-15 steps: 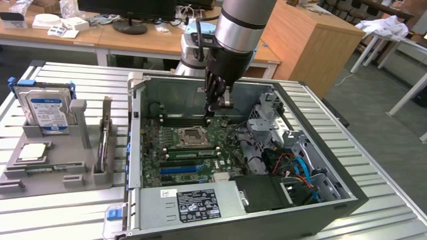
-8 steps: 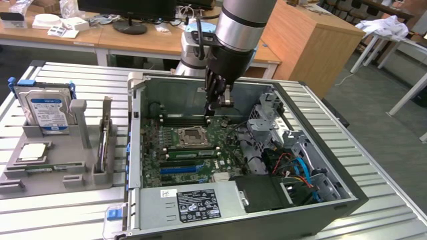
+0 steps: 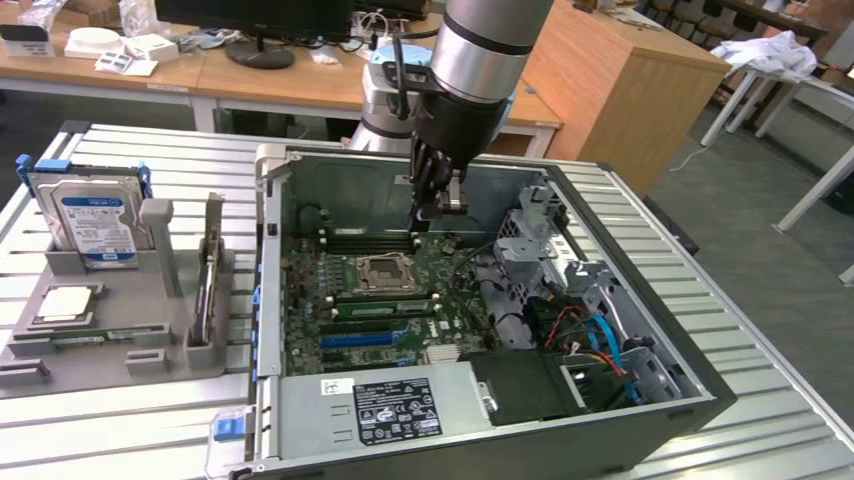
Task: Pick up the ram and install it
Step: 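Press down the ram until it locks into place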
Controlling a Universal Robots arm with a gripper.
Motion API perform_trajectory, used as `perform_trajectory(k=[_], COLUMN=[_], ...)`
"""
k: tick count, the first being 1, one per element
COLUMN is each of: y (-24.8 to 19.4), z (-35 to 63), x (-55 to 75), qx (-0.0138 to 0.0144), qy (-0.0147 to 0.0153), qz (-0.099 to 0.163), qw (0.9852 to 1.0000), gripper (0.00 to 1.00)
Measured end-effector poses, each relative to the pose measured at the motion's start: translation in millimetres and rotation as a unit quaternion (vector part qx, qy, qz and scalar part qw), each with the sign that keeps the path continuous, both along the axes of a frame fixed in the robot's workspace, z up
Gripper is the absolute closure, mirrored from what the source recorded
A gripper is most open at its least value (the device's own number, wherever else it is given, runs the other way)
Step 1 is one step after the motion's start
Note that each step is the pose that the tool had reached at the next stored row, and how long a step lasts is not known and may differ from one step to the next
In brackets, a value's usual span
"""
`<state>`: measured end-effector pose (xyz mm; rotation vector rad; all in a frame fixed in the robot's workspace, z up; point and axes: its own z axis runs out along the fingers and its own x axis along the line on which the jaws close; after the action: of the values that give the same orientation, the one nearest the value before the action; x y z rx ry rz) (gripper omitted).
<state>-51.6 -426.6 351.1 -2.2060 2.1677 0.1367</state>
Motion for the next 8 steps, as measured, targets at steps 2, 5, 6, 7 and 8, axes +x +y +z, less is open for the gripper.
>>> perform_trajectory(k=[2,5,6,7,8], y=[0.0,0.0,0.0,0.0,0.0], z=[0.0,0.0,-0.1,-0.1,-0.2], x=[0.0,0.0,0.0,0.0,-0.1], qx=[0.0,0.0,0.0,-0.0001,0.0], qy=[0.0,0.0,0.0,0.0,0.0], qz=[0.0,-0.004,-0.009,-0.015,-0.022], qw=[1.0,1.0,1.0,0.9999,0.9998], gripper=[0.89,0.89,0.89,0.89,0.89])
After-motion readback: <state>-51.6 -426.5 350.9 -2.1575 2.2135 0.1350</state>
